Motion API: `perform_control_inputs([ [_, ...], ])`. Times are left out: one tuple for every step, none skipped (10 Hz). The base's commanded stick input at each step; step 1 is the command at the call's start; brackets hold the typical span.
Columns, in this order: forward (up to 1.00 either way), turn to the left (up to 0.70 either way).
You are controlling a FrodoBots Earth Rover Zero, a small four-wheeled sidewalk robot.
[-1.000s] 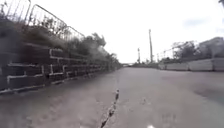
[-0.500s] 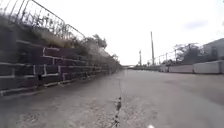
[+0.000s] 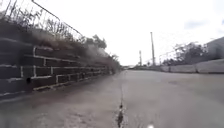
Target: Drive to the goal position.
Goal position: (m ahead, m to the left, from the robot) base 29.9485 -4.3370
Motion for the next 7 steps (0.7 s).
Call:
perform_control_inputs([
  [0.7,-0.27],
  [0.7,-0.27],
  [0.7,0.0],
  [0.7,0.0],
  [0.7,0.0],
  [0.7,0.0],
  [0.7,0.0],
])
